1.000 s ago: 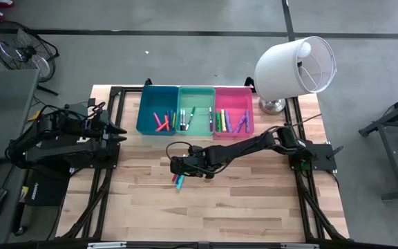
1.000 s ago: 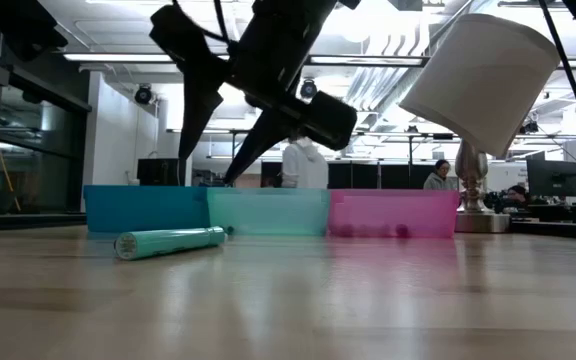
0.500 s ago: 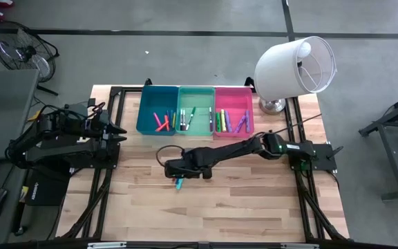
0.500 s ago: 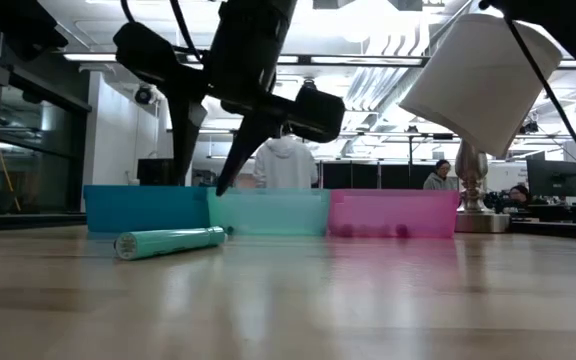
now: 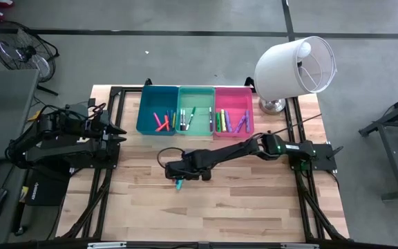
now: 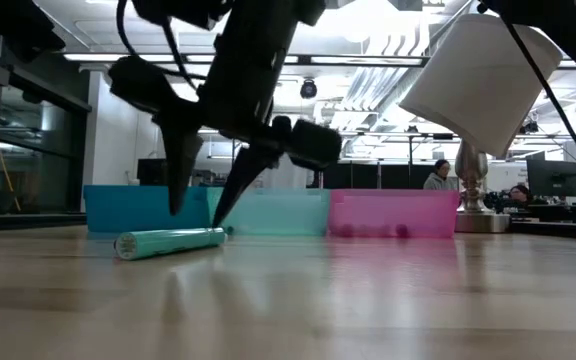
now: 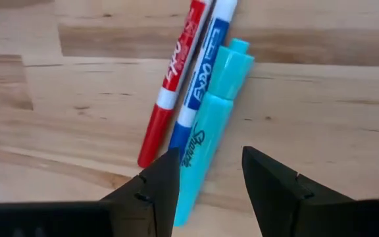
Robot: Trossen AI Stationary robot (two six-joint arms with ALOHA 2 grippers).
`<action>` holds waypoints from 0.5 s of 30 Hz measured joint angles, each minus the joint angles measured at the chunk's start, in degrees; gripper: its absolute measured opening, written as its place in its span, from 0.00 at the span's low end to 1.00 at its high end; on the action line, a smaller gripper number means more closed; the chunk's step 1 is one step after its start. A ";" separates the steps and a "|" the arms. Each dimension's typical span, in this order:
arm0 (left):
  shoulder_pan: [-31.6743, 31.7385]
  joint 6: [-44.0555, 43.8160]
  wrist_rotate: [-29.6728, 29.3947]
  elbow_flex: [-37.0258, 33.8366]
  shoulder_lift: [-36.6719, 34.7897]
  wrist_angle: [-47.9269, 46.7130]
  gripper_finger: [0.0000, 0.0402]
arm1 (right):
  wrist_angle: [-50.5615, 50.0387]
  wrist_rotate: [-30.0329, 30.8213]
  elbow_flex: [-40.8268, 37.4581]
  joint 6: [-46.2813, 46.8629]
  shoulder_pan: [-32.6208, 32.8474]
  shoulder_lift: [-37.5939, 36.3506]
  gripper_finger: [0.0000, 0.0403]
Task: Pick & Place Markers
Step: Put the blue highlighter pen into the pink bin
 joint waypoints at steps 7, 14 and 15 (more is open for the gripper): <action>0.00 0.00 0.09 0.00 0.02 -0.14 0.35 | 2.26 -0.26 0.05 -0.63 -0.15 2.10 0.38; 0.00 0.00 0.29 0.00 0.00 -0.39 0.35 | -1.39 -3.02 0.30 -1.07 -0.08 3.07 0.38; 0.00 0.00 0.33 0.00 0.00 -0.38 0.35 | -2.22 -3.51 0.31 -1.00 -0.06 3.07 0.38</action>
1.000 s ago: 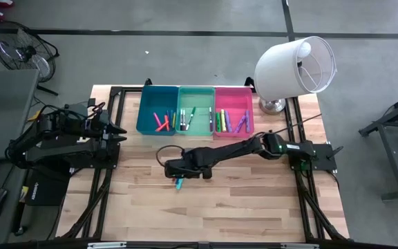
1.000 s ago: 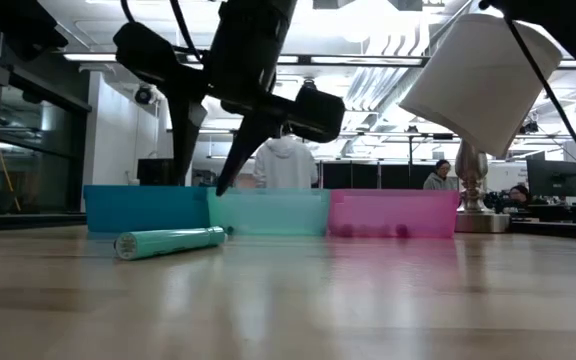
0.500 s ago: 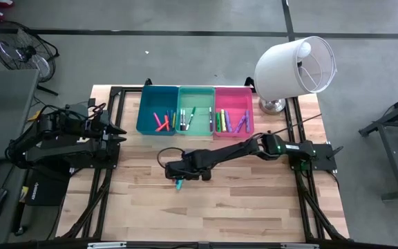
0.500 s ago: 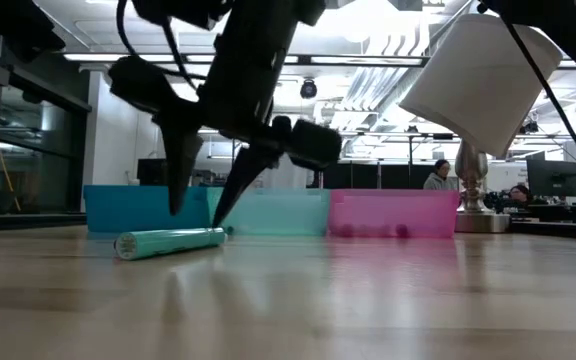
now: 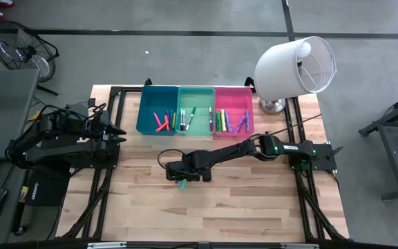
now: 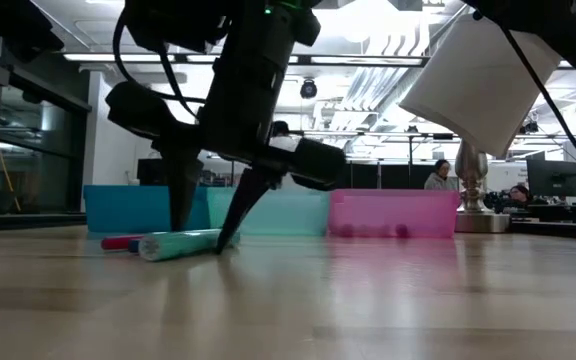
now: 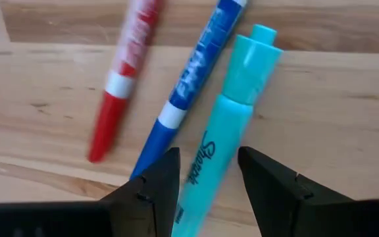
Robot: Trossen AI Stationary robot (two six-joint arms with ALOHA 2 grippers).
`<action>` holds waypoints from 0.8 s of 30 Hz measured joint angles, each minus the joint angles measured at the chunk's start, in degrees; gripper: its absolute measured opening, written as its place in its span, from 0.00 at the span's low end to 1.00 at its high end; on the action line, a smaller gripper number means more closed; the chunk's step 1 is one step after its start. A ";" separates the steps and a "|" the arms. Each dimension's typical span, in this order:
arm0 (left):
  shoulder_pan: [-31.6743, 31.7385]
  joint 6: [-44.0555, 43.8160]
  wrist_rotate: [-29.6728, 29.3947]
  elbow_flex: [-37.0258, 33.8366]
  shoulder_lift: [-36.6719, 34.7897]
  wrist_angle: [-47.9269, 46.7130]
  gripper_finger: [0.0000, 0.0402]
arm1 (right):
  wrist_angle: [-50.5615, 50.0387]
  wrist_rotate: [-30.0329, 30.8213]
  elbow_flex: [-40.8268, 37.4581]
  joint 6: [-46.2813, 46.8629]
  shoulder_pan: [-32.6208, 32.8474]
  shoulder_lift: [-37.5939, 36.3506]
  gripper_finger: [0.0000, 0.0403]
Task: Pick & Place Markers
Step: Put the blue highlighter pen into the pink bin
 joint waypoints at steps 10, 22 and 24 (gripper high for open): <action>0.00 0.85 0.17 0.00 0.00 -0.07 0.35 | -4.60 -2.14 -0.05 -0.78 0.63 -0.07 0.38; 0.00 0.87 0.13 0.00 0.00 -0.09 0.35 | -10.45 -3.69 -0.15 -2.69 0.72 -0.02 0.38; 0.00 0.87 0.13 0.00 0.00 -0.09 0.35 | -9.95 -2.64 -0.22 -2.66 0.82 -0.02 0.37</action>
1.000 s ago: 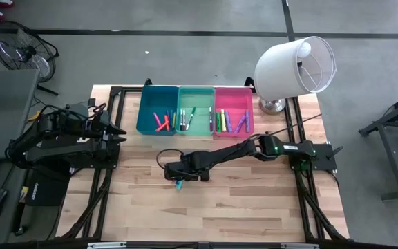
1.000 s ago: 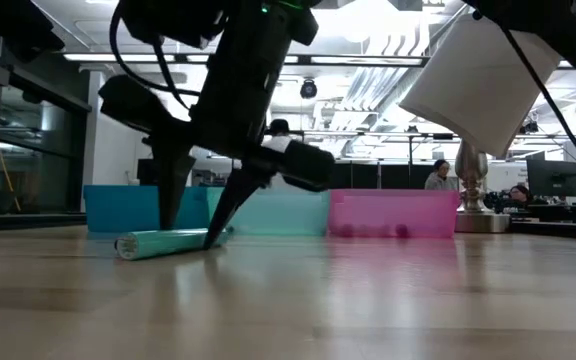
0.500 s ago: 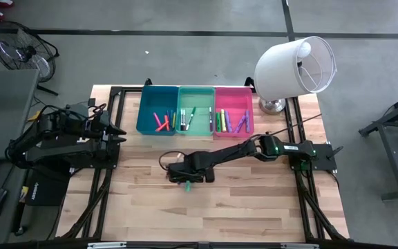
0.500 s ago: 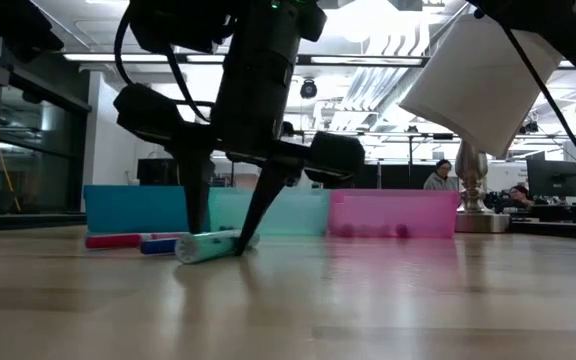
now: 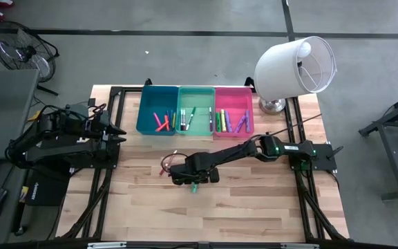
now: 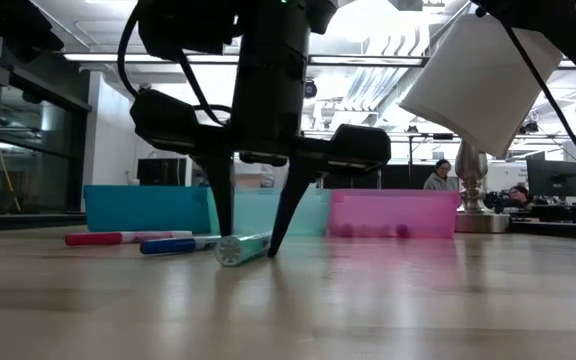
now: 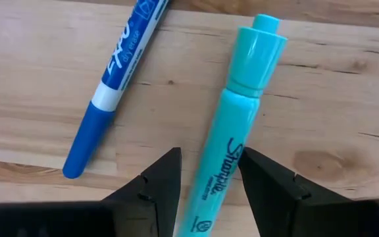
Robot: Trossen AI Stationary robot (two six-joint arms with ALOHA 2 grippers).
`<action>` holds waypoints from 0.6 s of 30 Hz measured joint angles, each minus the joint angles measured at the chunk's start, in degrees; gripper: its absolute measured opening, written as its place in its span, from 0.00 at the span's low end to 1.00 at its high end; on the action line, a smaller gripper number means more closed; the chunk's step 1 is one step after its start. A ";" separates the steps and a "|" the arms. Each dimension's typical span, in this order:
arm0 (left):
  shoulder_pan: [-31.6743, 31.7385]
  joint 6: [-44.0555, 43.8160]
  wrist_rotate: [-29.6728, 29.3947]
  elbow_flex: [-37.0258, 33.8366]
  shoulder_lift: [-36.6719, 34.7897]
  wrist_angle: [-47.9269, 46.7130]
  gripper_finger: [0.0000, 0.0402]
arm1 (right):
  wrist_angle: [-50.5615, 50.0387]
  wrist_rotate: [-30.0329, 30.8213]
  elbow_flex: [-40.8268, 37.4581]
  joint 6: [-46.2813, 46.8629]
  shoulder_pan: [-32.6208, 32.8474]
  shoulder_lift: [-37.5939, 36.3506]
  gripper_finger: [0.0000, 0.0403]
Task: Pick & Place Markers
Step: Put the blue highlighter pen into the pink bin
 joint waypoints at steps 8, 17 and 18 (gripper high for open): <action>0.00 -0.02 0.53 0.00 0.00 -0.25 0.35 | 0.11 2.38 -0.03 1.24 0.33 0.01 0.33; 0.00 -0.02 0.61 0.00 0.00 -1.38 0.35 | -3.51 1.22 0.00 1.23 0.68 0.04 0.28; 0.00 -0.02 0.61 0.00 0.00 -1.36 0.35 | -3.63 1.19 0.00 1.15 0.66 0.04 0.26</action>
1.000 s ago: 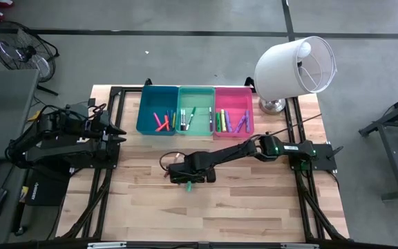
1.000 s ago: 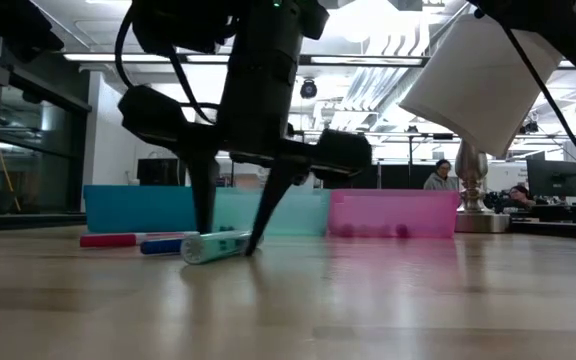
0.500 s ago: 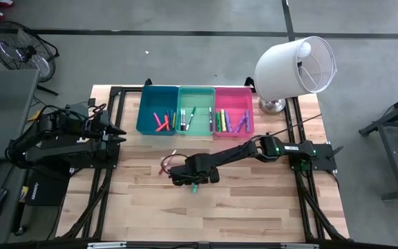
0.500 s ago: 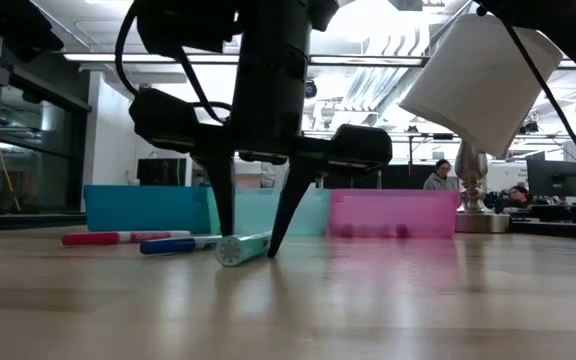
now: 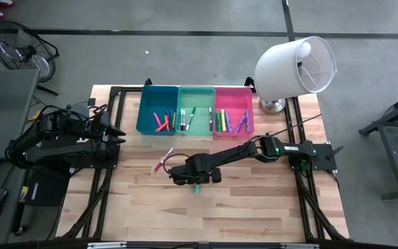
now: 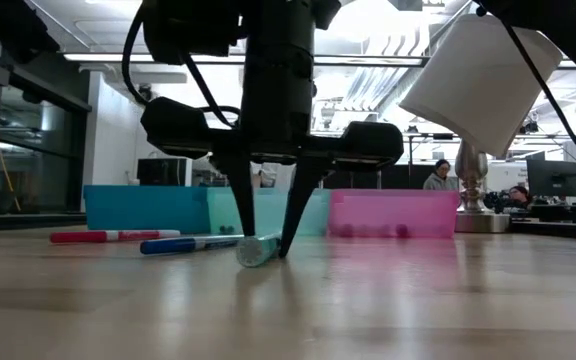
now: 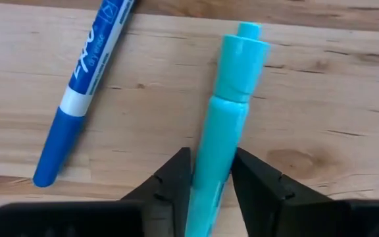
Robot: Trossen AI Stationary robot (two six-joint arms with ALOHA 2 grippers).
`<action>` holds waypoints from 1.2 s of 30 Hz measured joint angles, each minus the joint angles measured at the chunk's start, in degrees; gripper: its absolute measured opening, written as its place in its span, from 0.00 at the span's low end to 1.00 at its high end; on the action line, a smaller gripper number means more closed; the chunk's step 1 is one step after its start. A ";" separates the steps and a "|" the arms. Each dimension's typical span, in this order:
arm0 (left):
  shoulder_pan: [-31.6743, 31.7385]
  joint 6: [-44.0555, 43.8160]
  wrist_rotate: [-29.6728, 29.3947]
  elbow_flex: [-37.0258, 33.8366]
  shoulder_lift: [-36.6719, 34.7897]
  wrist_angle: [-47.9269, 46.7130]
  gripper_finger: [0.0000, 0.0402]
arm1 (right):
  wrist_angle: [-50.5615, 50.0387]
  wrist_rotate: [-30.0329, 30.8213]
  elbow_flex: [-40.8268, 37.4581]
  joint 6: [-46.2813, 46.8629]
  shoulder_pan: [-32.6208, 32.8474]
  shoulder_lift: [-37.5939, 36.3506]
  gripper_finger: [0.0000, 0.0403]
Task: Pick & Place Markers
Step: Put the blue highlighter pen into the pink bin
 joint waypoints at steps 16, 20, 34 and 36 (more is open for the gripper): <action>0.00 0.00 -0.20 0.00 0.00 0.13 0.35 | -0.46 -1.90 -0.09 -5.19 -0.07 -0.20 0.13; 0.00 0.00 -0.22 0.00 0.00 0.16 0.35 | -0.89 -1.46 -0.21 -5.90 -0.26 -1.23 0.13; 0.00 -0.02 -2.63 0.00 0.01 0.76 0.35 | -17.69 7.83 -0.25 -14.22 -7.17 -13.39 0.13; 0.00 -0.04 -3.25 0.00 0.02 0.81 0.35 | -20.08 9.67 -0.20 -15.81 -8.93 -15.23 0.13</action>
